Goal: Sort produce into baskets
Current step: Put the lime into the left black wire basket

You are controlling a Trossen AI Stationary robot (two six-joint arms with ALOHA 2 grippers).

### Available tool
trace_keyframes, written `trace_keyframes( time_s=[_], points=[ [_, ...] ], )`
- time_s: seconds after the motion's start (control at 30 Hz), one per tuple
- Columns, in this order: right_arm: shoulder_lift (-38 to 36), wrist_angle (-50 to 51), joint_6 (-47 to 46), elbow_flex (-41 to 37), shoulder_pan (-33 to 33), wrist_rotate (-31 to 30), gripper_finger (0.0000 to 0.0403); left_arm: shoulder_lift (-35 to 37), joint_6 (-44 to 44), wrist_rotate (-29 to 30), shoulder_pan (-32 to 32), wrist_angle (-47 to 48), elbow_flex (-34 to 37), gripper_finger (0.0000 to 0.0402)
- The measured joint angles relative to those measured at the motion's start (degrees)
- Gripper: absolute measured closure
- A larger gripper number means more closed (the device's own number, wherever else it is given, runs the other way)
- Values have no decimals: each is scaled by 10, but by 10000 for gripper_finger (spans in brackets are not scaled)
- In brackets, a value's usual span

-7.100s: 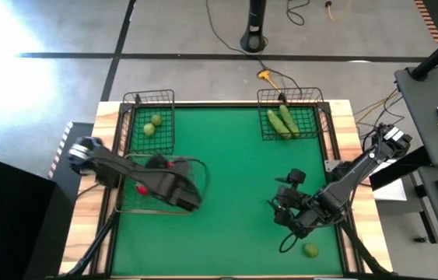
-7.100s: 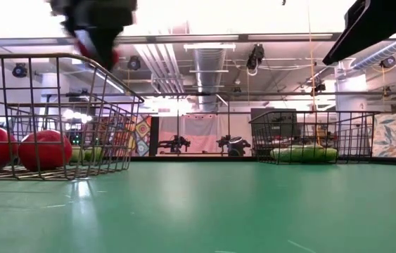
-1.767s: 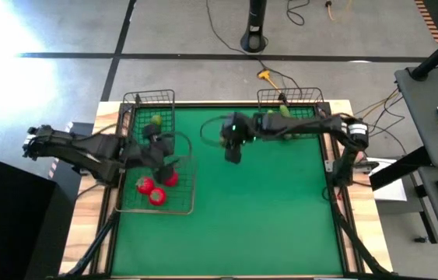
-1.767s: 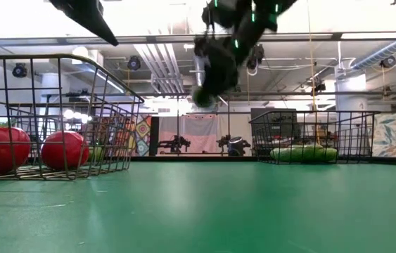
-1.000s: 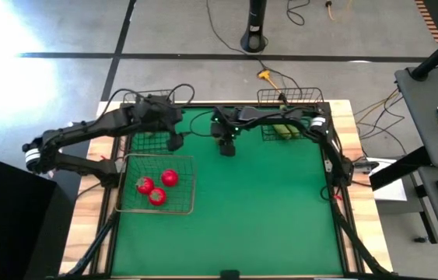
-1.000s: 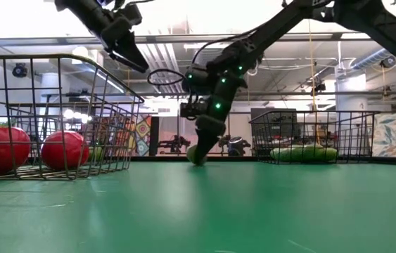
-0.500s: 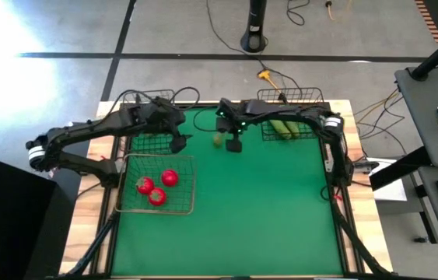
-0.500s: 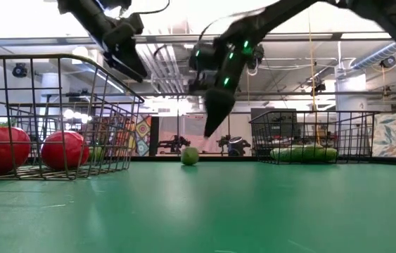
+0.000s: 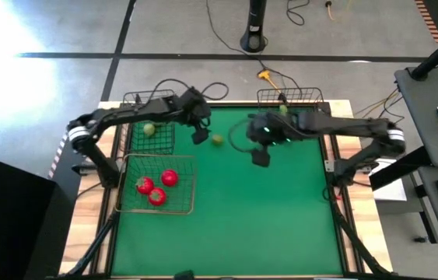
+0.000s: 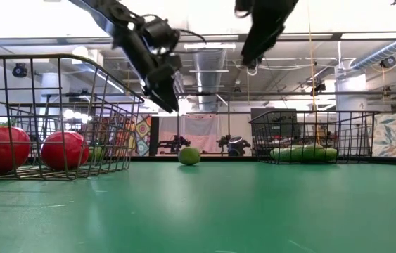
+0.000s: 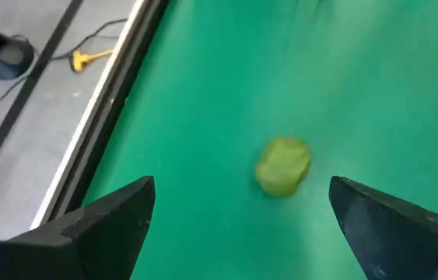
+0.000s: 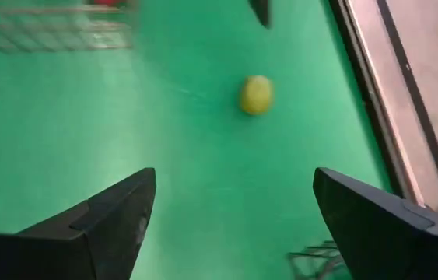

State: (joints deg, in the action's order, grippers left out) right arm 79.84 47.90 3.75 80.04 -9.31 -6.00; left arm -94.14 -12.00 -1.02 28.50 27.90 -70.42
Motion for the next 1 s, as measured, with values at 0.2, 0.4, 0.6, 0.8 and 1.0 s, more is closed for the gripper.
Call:
trace_keyframes(
  time_s=[0.2,0.4,0.6,0.8,1.0],
  points=[
    [-94,-73,-51,-114,52,-1,70,-82,-87,-36,7,-1,-40,35],
    [-136,-106,-82,-200,70,-1,74,-143,-112,-76,30,-31,-56,35],
    [-141,-108,-83,-241,69,-2,76,-174,-110,-103,24,-34,-67,35],
    [-137,-125,-72,-258,69,-2,77,-201,-82,-119,15,-38,-76,35],
    [-137,-129,-72,-261,69,-2,78,-217,-34,-116,11,-21,-77,59]
  ],
)
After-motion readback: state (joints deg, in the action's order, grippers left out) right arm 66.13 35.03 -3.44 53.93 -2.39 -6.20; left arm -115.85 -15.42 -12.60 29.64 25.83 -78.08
